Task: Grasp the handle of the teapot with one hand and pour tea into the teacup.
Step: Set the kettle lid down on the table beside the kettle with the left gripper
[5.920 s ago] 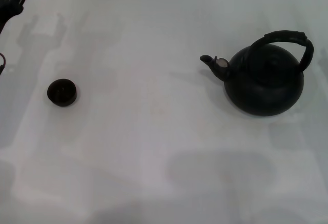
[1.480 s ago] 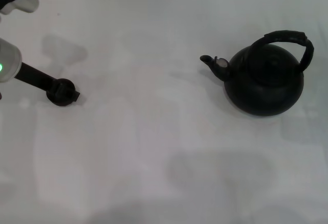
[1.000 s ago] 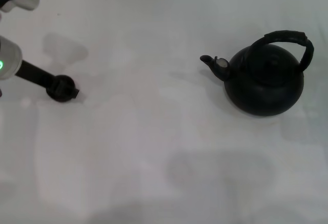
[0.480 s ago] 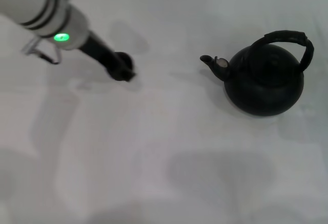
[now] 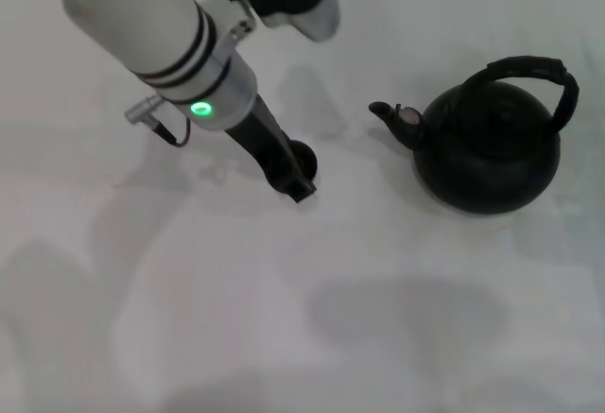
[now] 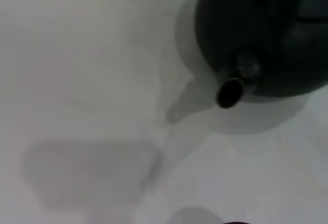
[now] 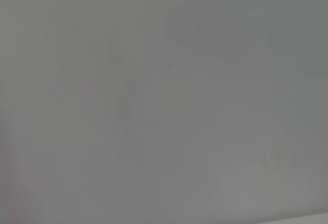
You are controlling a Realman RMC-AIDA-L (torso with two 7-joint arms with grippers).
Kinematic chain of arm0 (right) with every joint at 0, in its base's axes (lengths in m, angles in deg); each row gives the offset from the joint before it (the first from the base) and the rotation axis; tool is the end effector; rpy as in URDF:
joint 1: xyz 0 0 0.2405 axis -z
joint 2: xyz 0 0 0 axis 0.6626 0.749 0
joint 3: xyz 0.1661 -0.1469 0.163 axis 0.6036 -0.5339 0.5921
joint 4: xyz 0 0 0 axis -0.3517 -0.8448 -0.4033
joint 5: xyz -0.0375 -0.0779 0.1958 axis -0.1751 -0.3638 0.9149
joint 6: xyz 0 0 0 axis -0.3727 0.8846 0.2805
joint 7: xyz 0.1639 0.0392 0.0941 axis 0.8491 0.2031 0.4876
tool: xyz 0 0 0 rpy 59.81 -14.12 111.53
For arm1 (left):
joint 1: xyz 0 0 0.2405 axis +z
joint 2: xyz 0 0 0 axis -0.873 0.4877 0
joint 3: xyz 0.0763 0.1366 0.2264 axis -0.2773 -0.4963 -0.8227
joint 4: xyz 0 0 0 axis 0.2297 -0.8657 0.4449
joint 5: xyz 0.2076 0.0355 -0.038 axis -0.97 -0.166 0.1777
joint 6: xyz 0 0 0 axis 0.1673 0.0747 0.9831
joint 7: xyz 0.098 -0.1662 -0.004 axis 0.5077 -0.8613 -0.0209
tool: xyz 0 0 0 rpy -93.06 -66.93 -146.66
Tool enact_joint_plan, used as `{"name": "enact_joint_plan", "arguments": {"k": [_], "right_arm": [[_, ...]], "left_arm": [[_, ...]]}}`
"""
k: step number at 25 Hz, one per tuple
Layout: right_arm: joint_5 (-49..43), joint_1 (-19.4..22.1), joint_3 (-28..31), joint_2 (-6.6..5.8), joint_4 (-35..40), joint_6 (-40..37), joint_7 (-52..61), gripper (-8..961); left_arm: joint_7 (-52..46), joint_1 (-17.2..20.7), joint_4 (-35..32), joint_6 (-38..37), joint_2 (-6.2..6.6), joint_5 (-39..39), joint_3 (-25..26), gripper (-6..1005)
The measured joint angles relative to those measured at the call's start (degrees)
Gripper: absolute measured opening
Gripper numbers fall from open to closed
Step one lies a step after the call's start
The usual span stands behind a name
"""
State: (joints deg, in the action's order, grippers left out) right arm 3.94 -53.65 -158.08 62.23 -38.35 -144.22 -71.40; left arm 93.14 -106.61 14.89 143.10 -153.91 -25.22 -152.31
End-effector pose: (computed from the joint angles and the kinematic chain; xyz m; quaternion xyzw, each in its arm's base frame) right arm 0.4161 0.3177 0.0004 -0.6310 0.3299 0.2913 0.6388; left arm -0.1581 0.3779 -0.1463 -0.9627 -0.1550 0.1955 0.1048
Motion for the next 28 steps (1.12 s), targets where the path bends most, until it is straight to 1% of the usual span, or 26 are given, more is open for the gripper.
{"name": "enact_joint_plan", "arguments": {"k": [3,7,12,24,28], "right_arm": [[0.0,-0.1,0.0,0.0,0.0,0.0,0.0,859],[0.0,-0.2,0.0,0.0,0.1,0.0,0.0,859],[0.0,-0.2,0.0,0.0,0.1,0.0,0.0,859],[0.0,-0.1,-0.1,0.0,0.1,0.1,0.1,859],[0.0,-0.1,-0.1,0.0,0.1,0.1,0.1,859]], "left_arm": [[-0.2,-0.2,0.1,-0.2,-0.06,0.0,-2.7,702],[-0.4,-0.4,0.6,-0.8,-0.14,0.0,-4.3,702],[-0.5,-0.2,0.9,-2.1,-0.13,0.1,-4.5,702],[-0.2,-0.5,3.9,-3.9,-0.19,0.9,-4.8,702],[-0.3,-0.6,4.3,-4.2,-0.18,0.9,-5.6,703]]}}
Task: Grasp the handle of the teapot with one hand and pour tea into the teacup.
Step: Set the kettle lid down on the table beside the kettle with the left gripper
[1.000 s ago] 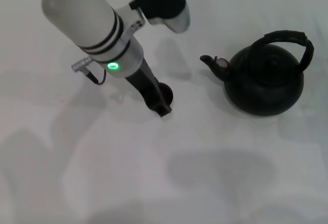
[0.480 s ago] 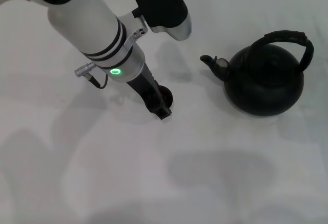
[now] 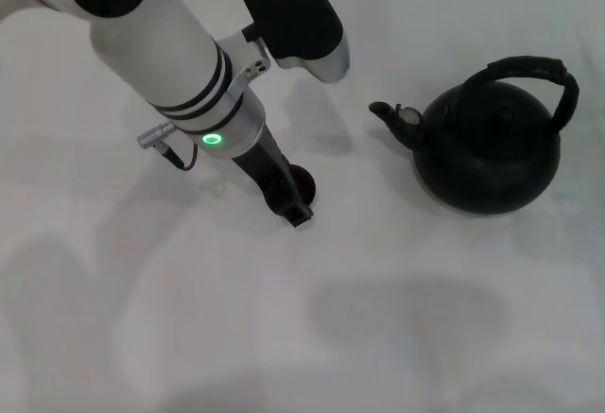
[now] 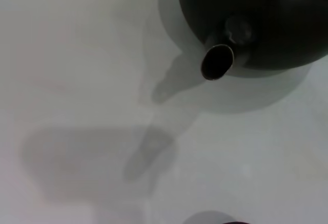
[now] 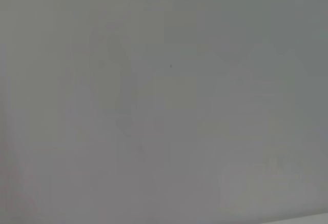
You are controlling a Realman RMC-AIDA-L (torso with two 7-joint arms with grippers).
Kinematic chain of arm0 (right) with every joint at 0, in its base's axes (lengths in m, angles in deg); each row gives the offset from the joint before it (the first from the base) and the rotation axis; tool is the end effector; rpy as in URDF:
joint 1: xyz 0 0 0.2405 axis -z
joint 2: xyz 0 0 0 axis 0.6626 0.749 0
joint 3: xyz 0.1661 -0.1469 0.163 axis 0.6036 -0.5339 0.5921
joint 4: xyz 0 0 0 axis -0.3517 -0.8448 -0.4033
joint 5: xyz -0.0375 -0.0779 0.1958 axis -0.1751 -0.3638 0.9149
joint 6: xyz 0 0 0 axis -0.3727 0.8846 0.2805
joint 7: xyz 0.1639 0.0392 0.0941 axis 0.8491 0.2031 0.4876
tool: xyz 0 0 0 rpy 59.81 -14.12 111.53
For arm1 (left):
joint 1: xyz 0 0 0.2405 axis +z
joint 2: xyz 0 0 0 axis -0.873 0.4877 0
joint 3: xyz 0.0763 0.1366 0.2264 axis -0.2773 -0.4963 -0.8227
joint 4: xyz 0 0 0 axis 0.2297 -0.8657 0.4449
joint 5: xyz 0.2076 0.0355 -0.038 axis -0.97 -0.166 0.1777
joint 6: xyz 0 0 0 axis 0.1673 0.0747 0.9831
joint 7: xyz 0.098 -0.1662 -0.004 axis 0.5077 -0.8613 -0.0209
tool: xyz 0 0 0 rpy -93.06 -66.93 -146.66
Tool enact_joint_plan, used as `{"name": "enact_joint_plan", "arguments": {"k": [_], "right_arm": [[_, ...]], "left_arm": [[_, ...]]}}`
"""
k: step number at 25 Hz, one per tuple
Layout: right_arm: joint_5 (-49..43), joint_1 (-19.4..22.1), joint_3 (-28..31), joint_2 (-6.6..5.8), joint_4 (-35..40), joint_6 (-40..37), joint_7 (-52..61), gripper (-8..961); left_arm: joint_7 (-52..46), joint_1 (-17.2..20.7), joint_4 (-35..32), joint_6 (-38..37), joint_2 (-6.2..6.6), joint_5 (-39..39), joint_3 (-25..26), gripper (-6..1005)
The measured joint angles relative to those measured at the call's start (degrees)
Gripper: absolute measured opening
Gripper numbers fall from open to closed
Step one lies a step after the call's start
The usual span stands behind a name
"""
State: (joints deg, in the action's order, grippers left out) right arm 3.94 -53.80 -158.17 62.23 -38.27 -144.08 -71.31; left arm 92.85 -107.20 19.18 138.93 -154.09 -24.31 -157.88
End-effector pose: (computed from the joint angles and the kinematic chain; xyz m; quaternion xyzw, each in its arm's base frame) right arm 0.4151 0.3189 -0.0003 -0.6319 0.3303 0.2923 0.6373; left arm -0.1725 0.3701 -0.1651 -0.9606 -0.1435 0.2171 0.0974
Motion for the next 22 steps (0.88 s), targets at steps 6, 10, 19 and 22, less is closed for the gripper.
{"name": "enact_joint_plan", "arguments": {"k": [6,10,19,22], "right_arm": [[0.0,0.0,0.1,0.0,0.0,0.0,0.0,859],[0.0,0.0,0.1,0.0,0.0,-0.1,0.0,859],[0.0,0.0,0.1,0.0,0.0,0.0,0.0,859],[0.0,0.0,0.1,0.0,0.0,0.0,0.0,859]], "left_arm": [[-0.1,0.0,-0.1,-0.2,0.0,0.0,-0.6,703],[-0.4,-0.1,-0.2,-0.2,0.0,0.0,-0.7,703],[-0.2,-0.2,-0.2,-0.2,0.0,0.0,-1.3,703],[-0.2,-0.2,-0.2,-0.1,0.0,0.0,-1.4,703]]}}
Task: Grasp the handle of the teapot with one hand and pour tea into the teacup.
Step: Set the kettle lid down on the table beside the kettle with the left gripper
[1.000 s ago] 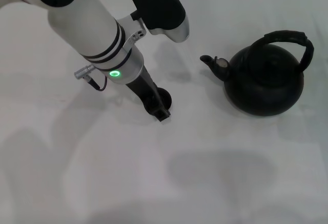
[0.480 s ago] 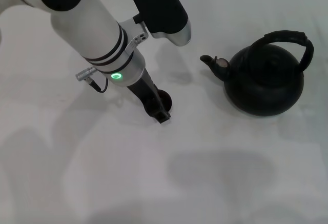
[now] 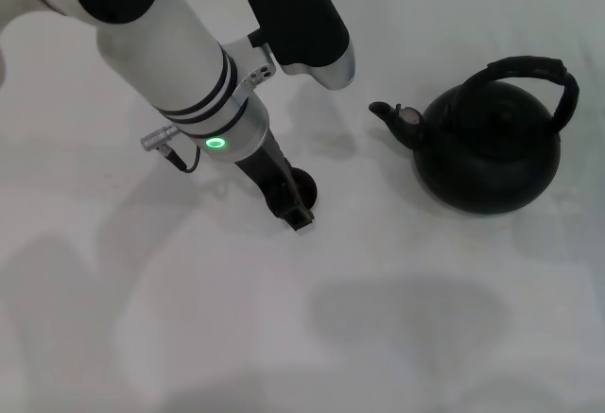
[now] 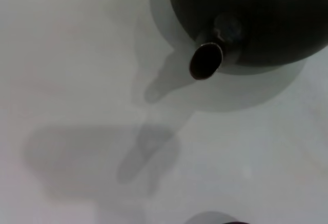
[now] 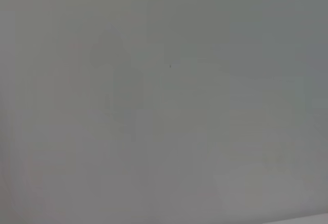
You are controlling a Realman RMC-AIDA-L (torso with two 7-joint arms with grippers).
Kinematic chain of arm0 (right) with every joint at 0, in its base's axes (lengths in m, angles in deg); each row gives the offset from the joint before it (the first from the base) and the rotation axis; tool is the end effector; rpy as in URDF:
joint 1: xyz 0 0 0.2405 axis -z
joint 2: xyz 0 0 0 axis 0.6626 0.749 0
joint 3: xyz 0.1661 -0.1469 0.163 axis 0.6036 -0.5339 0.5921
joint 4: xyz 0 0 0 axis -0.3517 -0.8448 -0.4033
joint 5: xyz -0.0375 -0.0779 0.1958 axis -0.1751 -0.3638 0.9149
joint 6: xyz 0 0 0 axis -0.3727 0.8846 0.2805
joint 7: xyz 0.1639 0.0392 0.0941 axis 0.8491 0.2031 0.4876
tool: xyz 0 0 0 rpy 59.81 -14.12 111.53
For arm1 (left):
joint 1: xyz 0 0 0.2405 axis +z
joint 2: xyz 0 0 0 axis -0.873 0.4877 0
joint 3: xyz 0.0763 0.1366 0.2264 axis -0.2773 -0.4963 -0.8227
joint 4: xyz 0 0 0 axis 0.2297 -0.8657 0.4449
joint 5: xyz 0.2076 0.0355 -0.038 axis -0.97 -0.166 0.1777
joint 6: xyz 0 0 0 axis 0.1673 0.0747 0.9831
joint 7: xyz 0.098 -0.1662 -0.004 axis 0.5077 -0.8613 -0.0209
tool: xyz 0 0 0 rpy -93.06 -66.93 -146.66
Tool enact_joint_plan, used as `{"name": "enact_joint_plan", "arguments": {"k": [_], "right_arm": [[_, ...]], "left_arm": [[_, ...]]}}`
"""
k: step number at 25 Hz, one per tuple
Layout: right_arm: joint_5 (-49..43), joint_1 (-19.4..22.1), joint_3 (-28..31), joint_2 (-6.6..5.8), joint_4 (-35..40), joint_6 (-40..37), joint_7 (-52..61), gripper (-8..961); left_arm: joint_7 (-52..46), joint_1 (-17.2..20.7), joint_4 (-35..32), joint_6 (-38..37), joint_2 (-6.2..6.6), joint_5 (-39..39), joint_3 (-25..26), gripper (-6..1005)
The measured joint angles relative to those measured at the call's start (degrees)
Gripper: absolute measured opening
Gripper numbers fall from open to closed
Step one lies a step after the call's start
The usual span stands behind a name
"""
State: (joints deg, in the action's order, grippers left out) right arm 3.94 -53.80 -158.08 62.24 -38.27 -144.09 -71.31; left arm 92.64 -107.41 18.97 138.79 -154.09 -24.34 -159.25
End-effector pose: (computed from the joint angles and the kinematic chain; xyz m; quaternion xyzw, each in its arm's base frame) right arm 0.4152 0.3190 0.0000 -0.6313 0.3304 0.2926 0.6378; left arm -0.1717 0.3675 -0.1678 -0.9610 -0.1338 0.2227 0.0951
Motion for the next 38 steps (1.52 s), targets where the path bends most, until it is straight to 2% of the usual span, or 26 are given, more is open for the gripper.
{"name": "enact_joint_plan", "arguments": {"k": [33,38], "right_arm": [[0.0,0.0,0.0,0.0,0.0,-0.1,0.0,860],[0.0,-0.1,0.0,0.0,0.0,-0.1,0.0,859]], "left_arm": [[-1.2,0.6,-3.5,1.0,0.21,-0.9,-1.0,702],[-1.3,0.6,-3.5,0.8,0.17,-1.4,-1.3,753]]}}
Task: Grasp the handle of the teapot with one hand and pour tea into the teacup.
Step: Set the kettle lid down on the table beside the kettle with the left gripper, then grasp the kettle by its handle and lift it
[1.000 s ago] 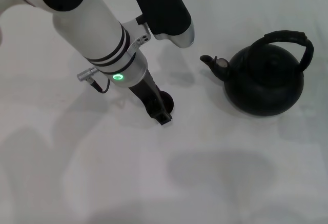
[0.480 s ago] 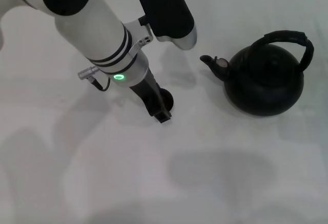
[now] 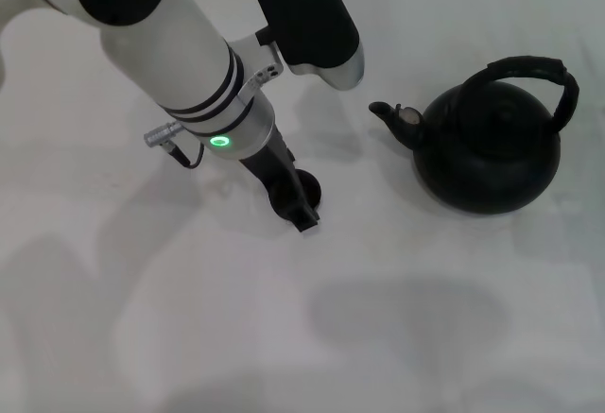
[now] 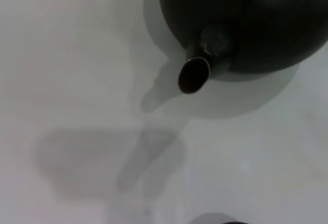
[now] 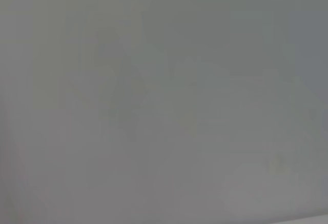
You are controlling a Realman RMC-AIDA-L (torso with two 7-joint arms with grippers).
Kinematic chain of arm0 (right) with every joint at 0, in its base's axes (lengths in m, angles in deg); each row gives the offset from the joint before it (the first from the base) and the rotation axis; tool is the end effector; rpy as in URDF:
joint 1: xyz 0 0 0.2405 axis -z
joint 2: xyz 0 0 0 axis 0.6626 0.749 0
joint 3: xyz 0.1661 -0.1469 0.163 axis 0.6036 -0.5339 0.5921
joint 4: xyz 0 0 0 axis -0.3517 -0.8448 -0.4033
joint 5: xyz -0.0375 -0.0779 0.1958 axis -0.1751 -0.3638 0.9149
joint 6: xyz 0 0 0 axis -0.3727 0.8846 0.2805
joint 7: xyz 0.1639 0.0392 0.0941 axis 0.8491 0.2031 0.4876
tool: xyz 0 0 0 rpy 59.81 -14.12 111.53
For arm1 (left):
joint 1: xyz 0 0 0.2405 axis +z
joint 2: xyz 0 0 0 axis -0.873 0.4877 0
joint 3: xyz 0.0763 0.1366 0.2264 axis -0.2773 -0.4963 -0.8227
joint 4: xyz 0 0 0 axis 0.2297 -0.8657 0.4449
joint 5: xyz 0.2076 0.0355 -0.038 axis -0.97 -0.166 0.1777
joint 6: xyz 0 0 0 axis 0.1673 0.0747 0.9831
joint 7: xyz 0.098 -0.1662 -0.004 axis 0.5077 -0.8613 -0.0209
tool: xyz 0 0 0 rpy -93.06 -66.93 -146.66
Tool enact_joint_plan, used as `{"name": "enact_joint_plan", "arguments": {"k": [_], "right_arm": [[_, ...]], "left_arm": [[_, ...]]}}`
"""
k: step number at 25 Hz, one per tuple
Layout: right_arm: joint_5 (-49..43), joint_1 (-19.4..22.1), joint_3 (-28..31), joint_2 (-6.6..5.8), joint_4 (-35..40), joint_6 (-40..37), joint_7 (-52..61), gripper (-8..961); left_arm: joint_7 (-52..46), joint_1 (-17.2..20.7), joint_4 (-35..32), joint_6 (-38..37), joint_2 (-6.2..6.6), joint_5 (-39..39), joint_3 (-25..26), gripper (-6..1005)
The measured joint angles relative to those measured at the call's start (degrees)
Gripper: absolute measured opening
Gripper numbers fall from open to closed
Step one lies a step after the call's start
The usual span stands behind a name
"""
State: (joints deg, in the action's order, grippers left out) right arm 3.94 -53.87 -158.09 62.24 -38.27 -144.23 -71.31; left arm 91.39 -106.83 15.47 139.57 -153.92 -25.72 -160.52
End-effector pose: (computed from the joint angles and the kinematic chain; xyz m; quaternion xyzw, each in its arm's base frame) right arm 0.4144 0.3195 0.0002 -0.6314 0.3291 0.2938 0.6377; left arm -0.1634 0.3653 -0.1658 -0.9624 -0.1159 0.2235 0.1021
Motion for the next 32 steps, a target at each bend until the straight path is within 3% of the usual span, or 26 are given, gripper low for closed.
{"name": "enact_joint_plan", "arguments": {"k": [8,12,17,22,27,32], "right_arm": [[0.5,0.0,0.0,0.0,0.0,0.0,0.0,859],[0.6,0.1,0.0,0.0,0.0,0.0,0.0,858],[0.6,0.1,0.0,0.0,0.0,-0.1,0.0,858],[0.6,0.1,0.0,0.0,0.0,-0.1,0.0,857],[0.6,0.1,0.0,0.0,0.0,-0.2,0.0,857],[0.6,0.1,0.0,0.0,0.0,-2.1,0.5,857]], "left_arm": [[0.0,0.1,-1.4,-0.2,0.13,-0.4,0.5,840],[1.9,2.9,-7.2,0.0,0.15,0.2,0.5,878],[2.7,4.1,-9.6,-0.1,0.13,0.5,0.7,877],[5.0,7.7,-14.5,-1.4,0.11,2.9,4.6,877],[13.3,12.5,-16.7,-3.9,0.16,14.8,13.8,876],[23.4,17.5,-12.7,-9.7,0.23,30.5,21.8,875]]}}
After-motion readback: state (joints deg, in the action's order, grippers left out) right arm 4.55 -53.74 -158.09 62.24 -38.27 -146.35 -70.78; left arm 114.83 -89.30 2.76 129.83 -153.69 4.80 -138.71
